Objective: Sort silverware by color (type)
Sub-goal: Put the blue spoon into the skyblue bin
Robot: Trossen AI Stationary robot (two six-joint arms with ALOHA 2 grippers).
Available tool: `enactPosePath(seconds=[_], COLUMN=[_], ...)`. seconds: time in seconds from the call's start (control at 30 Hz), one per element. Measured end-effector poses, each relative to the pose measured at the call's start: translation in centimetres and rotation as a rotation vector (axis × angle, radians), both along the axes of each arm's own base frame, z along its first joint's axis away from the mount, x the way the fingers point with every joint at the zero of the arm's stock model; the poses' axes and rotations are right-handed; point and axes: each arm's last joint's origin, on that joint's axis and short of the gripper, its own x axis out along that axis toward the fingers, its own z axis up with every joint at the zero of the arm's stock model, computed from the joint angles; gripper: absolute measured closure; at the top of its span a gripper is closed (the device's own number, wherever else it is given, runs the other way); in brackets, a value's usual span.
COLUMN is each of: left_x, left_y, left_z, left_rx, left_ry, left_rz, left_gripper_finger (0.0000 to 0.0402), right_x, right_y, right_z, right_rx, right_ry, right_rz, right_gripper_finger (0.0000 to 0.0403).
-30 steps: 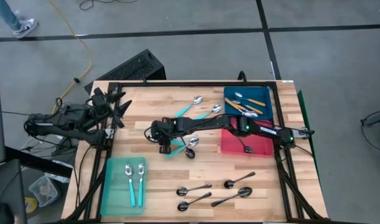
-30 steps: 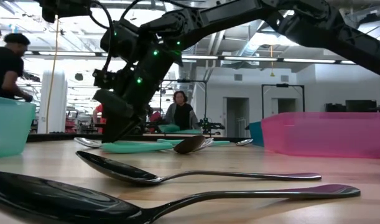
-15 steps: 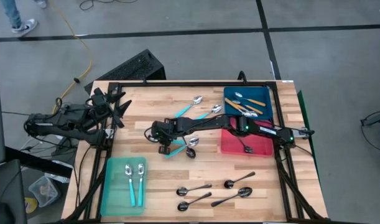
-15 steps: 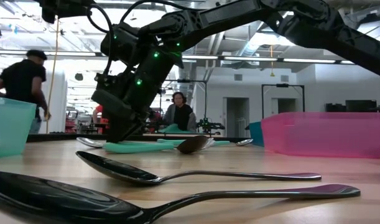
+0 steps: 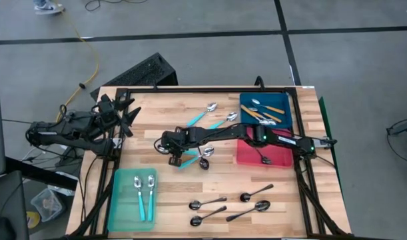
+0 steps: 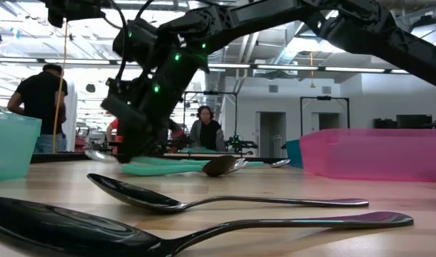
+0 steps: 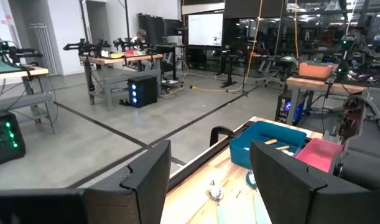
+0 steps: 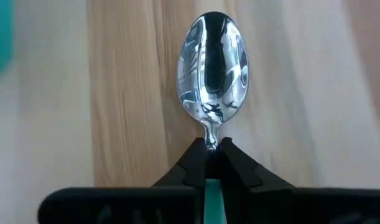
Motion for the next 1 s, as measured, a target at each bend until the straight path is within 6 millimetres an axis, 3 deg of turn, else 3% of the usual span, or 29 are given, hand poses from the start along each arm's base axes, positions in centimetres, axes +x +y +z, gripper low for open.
enactPosePath(seconds=[0.17,0.37,0.5,0.7,1.0], left_x=[0.0,0.0,0.0,0.0,0.0], left_y=[0.0,0.0,0.0,0.0,0.0], left_z=[0.0,0.0,0.0,0.1,0.1], left_rx=[-0.005,-0.006,-0.014,-0.015,-0.015], left_ry=[-0.005,-0.007,-0.014,-0.024,-0.023], left_rz=[0.000,0.001,-0.002,-0.006,-0.010], left_gripper_finger=[0.0196,0.0196,0.0196,0.0196,0.0196], right_x=[0.0,0.7,1.3,1.7,0.9], right_y=[0.4,2.6,5.1,9.3,11.1], right_z=[3.3,6.7,8.9,10.6,14.0], right_rx=[-0.017,-0.099,-0.171,-0.249,-0.051], right_ry=[-0.101,-0.298,-0.495,-0.749,-1.192], right_rz=[0.019,0.138,0.315,0.644,1.130], right_gripper_finger=[0.0359,0.0359,0.0359,0.0359,0.0359])
